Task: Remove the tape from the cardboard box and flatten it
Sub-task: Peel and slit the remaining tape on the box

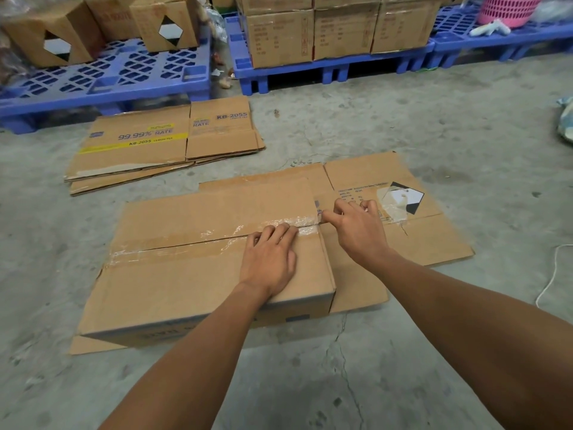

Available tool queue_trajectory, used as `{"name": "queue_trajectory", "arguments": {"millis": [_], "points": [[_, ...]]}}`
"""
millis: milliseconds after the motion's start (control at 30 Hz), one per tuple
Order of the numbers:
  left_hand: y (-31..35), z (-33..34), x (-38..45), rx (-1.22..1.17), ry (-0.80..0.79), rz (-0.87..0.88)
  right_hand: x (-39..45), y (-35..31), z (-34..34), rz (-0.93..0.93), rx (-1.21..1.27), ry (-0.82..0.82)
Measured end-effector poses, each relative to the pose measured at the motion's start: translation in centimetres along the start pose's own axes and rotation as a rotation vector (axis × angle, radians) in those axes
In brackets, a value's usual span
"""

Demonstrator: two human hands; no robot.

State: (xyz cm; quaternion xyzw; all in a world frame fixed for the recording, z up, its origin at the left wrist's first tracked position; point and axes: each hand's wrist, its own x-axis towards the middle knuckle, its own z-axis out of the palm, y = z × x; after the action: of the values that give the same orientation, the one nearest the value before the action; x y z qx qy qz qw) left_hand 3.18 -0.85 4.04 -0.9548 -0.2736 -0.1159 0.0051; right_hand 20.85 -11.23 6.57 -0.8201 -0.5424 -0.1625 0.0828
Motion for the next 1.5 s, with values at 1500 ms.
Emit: {"name": "queue_trajectory", "arguments": {"millis": [1500], "points": [[0.3,-0.2,-0.7,-0.001,0.043,0.000,1.2,-0.6,0.2,0.487,0.612,-0.251]]}}
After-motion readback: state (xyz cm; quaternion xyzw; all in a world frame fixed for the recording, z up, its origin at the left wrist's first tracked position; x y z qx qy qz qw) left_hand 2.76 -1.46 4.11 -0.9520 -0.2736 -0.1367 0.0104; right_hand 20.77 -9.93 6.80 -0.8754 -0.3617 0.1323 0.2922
